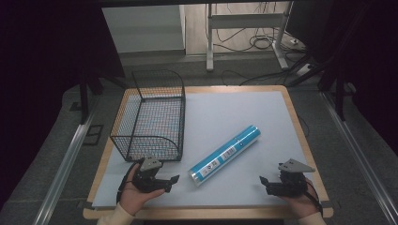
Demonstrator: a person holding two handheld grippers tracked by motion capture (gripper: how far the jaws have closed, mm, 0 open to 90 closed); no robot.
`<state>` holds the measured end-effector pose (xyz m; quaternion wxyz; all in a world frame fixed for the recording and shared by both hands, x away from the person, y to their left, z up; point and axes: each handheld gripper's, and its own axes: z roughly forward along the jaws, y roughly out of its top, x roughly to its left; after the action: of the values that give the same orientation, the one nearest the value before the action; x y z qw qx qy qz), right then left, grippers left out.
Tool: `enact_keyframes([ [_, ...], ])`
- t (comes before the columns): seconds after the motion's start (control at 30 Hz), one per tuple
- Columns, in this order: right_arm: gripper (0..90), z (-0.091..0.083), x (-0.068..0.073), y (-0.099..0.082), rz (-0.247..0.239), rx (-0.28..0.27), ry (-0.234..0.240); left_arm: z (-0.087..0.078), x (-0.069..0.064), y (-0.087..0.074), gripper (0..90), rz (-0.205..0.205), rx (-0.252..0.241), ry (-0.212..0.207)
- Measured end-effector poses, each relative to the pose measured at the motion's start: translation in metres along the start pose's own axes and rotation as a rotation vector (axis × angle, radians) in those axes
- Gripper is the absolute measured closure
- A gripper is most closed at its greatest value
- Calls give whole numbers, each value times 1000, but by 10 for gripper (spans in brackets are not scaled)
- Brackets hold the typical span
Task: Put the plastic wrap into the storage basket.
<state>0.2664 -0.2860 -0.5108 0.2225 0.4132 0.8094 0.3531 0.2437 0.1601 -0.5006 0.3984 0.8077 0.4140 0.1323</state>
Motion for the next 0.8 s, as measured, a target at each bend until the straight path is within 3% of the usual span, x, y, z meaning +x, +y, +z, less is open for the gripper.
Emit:
enact_keyframes([
  [0.33,114,-1,0,1,-5,-13,10,-1,-7,12,201,6,-4,-15],
  [0.5,113,-2,0,0,-6,-21,13,1,-12,19,204,0,18,-5],
  [0.8,118,-2,1,1,-14,-33,2,2,-21,29,203,21,17,-24],
])
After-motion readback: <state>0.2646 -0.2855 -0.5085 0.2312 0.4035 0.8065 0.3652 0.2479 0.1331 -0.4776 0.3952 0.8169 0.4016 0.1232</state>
